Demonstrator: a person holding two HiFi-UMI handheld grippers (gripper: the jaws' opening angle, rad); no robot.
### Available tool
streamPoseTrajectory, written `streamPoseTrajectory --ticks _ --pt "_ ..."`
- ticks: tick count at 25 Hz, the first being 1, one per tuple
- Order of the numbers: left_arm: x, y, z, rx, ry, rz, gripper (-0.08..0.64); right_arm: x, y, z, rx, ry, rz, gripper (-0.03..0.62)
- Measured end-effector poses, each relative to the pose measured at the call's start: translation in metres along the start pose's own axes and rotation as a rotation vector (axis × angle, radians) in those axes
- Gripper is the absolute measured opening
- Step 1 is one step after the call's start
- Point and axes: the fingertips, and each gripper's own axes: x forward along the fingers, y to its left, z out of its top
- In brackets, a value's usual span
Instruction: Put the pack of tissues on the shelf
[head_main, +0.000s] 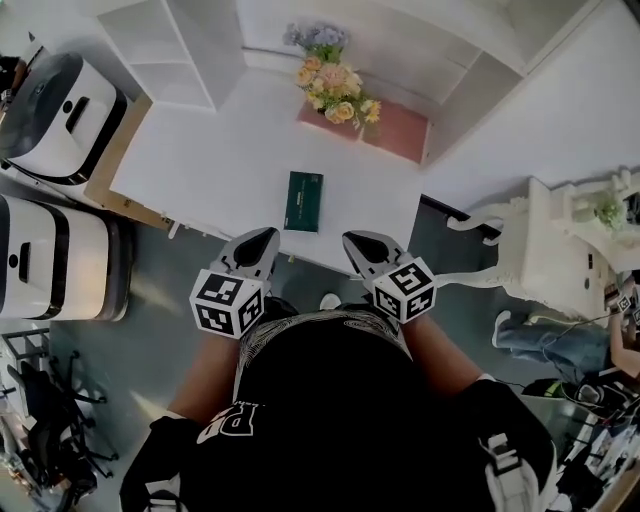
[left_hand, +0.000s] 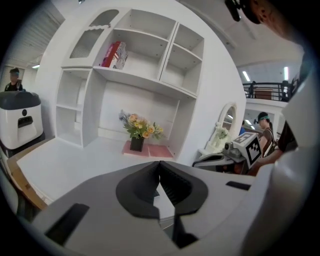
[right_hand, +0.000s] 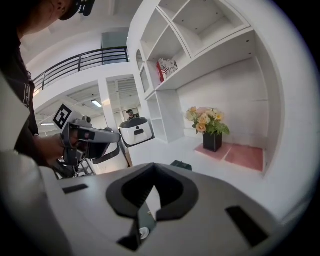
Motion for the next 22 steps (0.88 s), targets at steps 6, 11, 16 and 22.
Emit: streamPoseTrajectory --ticks 6,11,16,22 --pt "0.007 0.037 0.003 0.089 0.065 -0.069 0.014 0.024 0.002 -0.004 0.049 0.006 -0.131 0.009" --pt "0.005 0.071 -0.003 0.114 0.111 -0.13 0.014 0.049 0.004 -0.014 0.095 0.018 -0.246 0.009" --pt "0.0 0.094 -0.017 0.151 0.173 -0.213 0.014 0.074 0.009 -0.045 0.137 0.077 -0.359 0.011" --pt "-0.011 0.115 -0.033 0.166 0.213 -0.277 0.014 0.091 0.011 -0.08 0.215 0.107 -0.512 0.109"
